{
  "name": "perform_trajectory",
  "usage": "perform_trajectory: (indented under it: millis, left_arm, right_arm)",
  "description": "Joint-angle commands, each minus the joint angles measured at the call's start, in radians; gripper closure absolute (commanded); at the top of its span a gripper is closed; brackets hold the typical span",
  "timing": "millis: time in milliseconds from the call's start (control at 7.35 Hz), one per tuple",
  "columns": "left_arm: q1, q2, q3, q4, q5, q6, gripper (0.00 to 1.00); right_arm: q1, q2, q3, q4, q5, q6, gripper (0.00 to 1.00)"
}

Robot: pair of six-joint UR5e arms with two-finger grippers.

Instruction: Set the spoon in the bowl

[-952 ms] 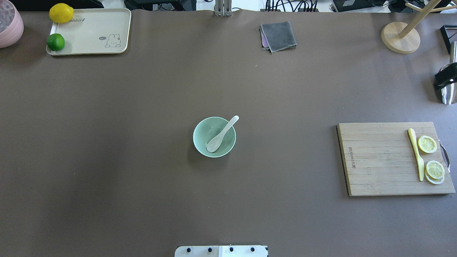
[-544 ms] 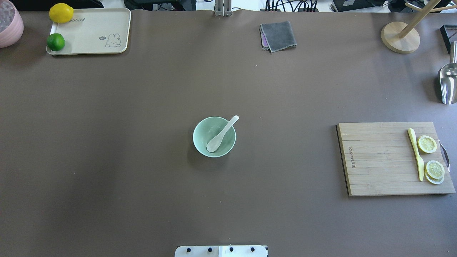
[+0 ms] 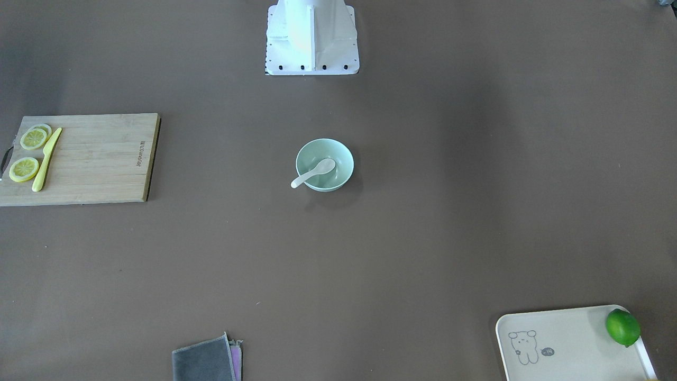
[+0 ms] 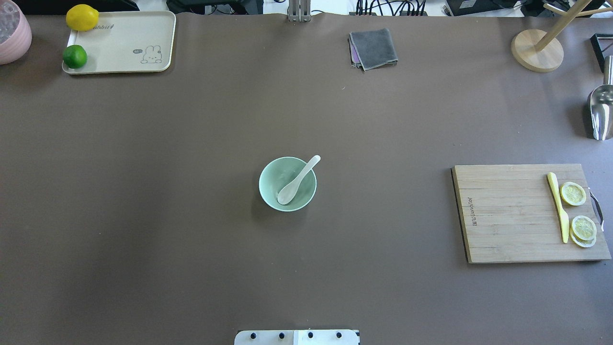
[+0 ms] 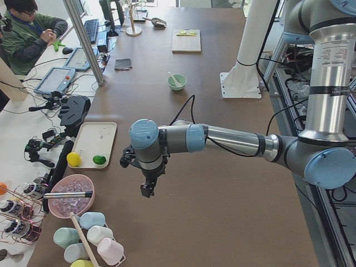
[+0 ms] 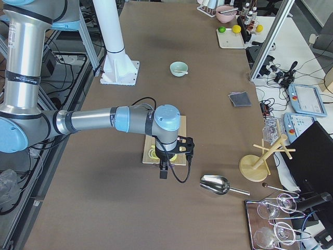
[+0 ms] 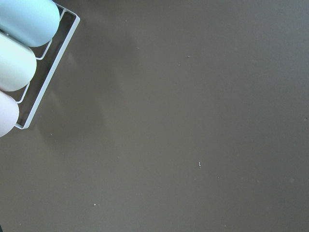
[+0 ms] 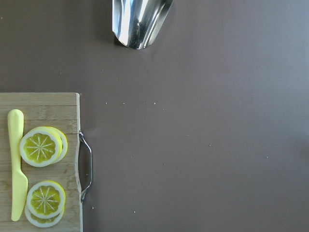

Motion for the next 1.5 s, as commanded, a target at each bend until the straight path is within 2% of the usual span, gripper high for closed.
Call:
perform_trajectory:
  millis: [0, 408, 816, 1360]
  left_arm:
    - [0.001, -0.001, 0.003, 0.0, 0.001, -0.001, 0.01]
    - [0.0, 0.001, 0.003, 0.0, 0.001, 0.001, 0.01]
    - [-0.002, 0.001, -0.001, 0.0, 0.003, 0.001, 0.01]
    - [-0.002, 0.004, 0.0, 0.0, 0.003, -0.001, 0.01]
  right_arm:
    - [0.002, -0.001, -0.002, 0.0, 0.022, -0.002, 0.0]
    - [0.002, -0.012, -0.001, 0.0, 0.027, -0.005, 0.0]
    - [0.002, -0.029, 0.001, 0.001, 0.082, -0.006, 0.0]
    - [0.002, -0.036, 0.004, 0.002, 0.085, -0.006, 0.0]
